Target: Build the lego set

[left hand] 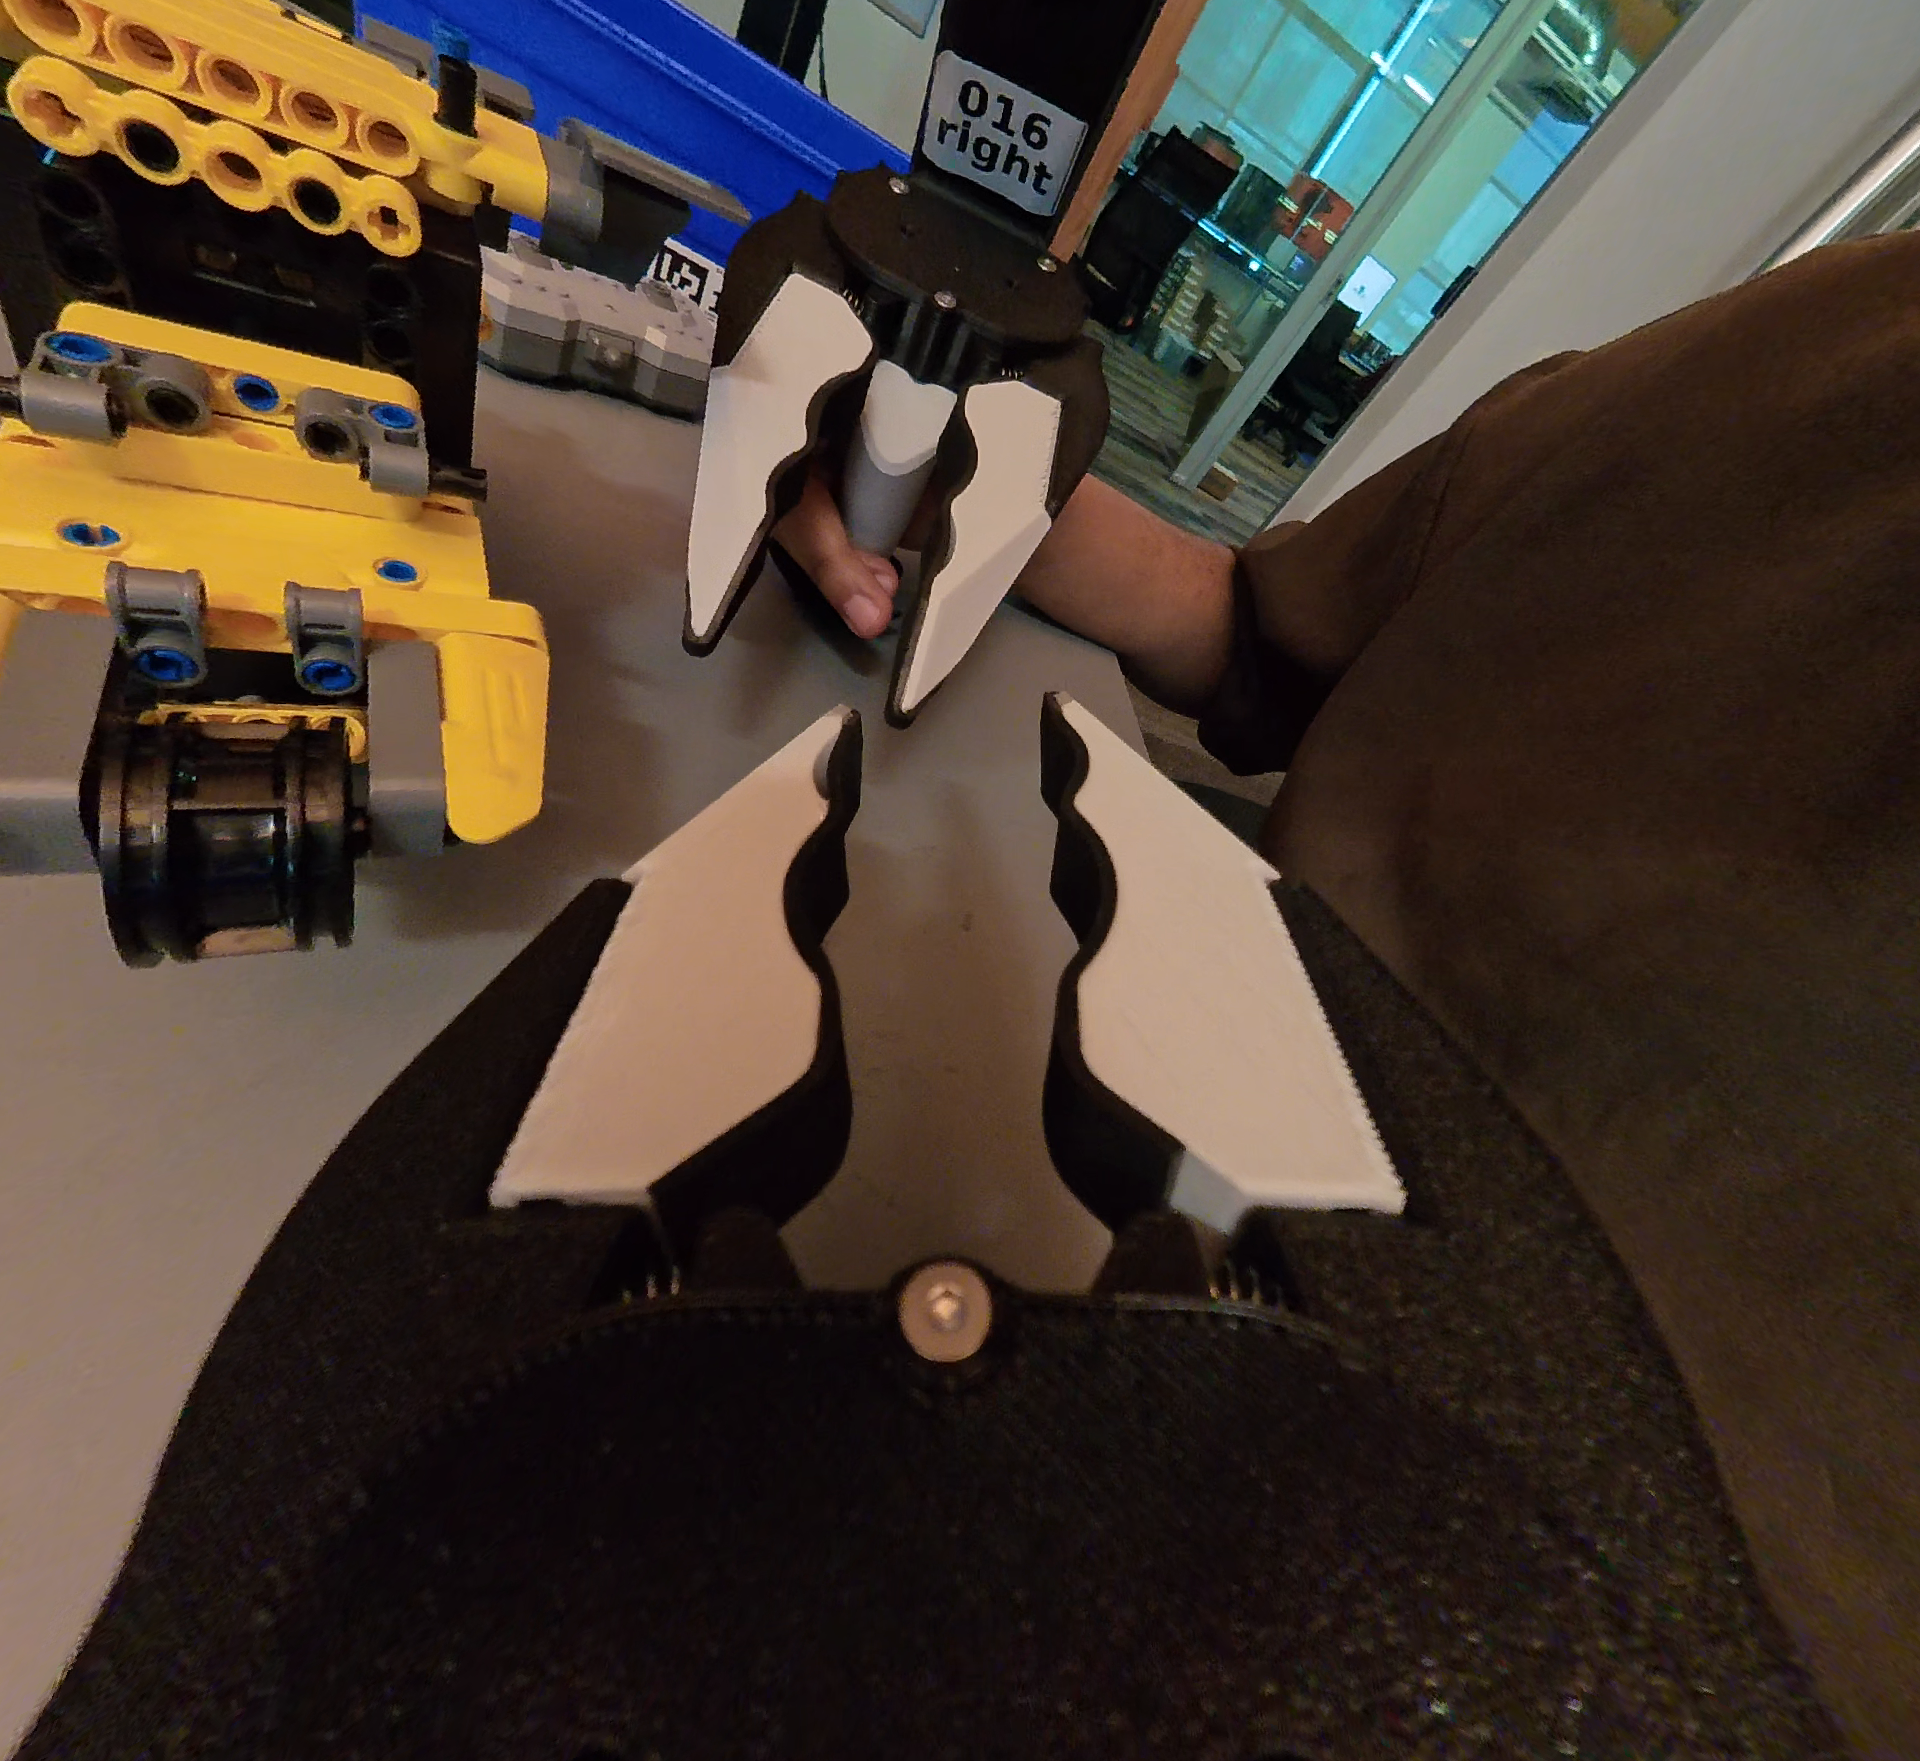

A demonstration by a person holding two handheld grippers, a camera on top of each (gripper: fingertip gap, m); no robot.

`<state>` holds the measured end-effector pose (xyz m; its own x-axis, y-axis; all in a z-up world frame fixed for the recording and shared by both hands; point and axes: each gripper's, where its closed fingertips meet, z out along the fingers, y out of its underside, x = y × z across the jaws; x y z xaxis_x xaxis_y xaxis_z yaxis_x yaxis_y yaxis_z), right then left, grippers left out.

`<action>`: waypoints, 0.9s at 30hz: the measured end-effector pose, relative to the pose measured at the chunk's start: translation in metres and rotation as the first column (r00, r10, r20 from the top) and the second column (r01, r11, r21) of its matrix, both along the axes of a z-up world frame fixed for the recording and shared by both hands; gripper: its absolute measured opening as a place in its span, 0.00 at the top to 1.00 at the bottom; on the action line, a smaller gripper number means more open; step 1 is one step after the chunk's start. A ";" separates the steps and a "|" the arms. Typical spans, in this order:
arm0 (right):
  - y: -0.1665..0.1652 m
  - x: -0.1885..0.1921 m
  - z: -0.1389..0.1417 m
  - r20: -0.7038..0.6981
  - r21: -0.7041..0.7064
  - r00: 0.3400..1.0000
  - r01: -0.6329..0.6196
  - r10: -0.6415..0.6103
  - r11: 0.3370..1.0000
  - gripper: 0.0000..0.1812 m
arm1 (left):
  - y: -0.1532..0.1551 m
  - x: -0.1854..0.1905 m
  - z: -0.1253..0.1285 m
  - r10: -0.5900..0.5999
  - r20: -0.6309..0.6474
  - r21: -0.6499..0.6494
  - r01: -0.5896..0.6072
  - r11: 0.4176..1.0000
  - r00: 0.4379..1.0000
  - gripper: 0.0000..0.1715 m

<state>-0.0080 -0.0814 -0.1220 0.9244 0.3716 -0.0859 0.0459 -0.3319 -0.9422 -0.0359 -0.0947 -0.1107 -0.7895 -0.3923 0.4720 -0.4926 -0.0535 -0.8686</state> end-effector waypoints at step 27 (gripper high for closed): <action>-0.001 -0.001 0.010 -0.018 0.039 1.000 0.005 -0.004 0.999 0.81 | 0.002 0.001 -0.001 0.005 -0.013 -0.005 -0.005 1.000 1.000 0.81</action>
<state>-0.0085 -0.0820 -0.1120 0.9246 0.3708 -0.0879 0.0274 -0.2947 -0.9552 -0.0345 -0.0930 -0.1114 -0.7817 -0.3934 0.4838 -0.5032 -0.0602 -0.8620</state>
